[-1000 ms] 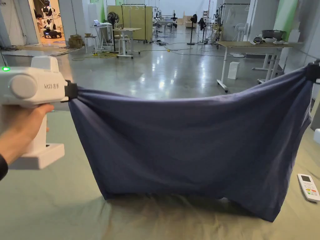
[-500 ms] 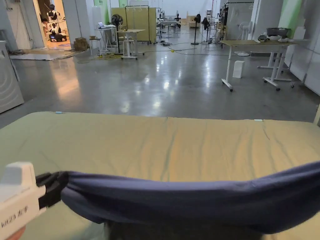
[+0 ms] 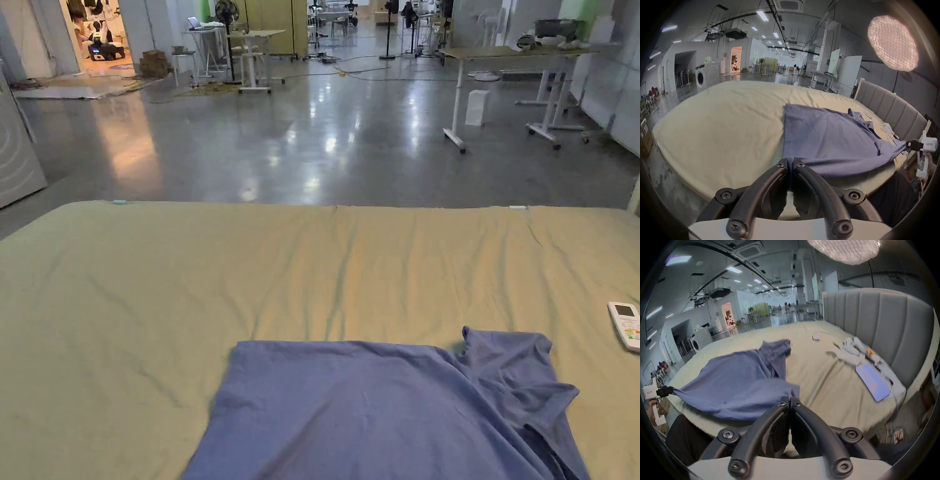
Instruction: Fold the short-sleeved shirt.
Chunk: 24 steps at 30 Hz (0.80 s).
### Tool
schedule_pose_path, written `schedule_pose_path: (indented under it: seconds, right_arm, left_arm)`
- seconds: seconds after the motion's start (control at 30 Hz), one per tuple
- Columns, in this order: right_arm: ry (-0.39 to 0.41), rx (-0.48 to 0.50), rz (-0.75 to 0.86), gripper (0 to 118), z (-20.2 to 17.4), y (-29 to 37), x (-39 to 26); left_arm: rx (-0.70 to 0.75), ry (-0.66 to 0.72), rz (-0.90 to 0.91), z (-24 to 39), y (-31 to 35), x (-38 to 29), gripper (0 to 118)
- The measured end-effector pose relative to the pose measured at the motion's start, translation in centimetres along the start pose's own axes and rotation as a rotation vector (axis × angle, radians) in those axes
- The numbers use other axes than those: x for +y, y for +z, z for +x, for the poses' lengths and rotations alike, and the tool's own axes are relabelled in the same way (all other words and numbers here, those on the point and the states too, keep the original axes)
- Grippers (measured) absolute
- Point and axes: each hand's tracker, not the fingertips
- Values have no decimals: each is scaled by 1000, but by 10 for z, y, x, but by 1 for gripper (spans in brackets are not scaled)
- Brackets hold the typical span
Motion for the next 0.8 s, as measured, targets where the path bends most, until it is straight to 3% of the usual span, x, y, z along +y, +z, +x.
schedule_pose_path:
  seconds: [0.13,0.33,0.37,0.4,0.43,0.47,0.5,0.57,0.63,0.7,0.8]
  right_arm:
    - [-24,-17,-48,1,-1,-1,-25]
    - [-42,-12,-96,1,5,-9,-36]
    - [-42,-11,-96,1,5,-10,-35]
    - [-37,-3,-101,6,12,-16,-39]
    - [-31,1,-108,27,13,-18,-39]
    - [-22,-6,-107,51,12,-16,-41]
    - [-10,-12,-103,69,13,-15,-42]
    - [17,-57,-162,73,9,-5,-37]
    - [33,-82,-110,73,-2,16,-35]
    - [38,-56,-56,73,-14,36,-29]
    - [58,58,-26,73,-34,54,-12]
  left_arm:
    - [36,-41,-116,2,-8,-20,6]
    - [22,-29,-132,-1,-13,-30,7]
    - [28,-30,-126,0,-14,-33,10]
    - [39,-33,-122,0,-14,-34,22]
    - [57,-39,-133,-1,-14,-34,50]
    - [87,-55,-140,-1,-13,-35,71]
    - [105,-63,-140,-5,-10,-39,84]
    - [139,-74,-108,-6,3,-39,88]
    - [159,-86,-62,-3,24,-33,88]
    - [227,-71,-14,7,44,-26,88]
    - [191,-20,73,20,72,-13,88]
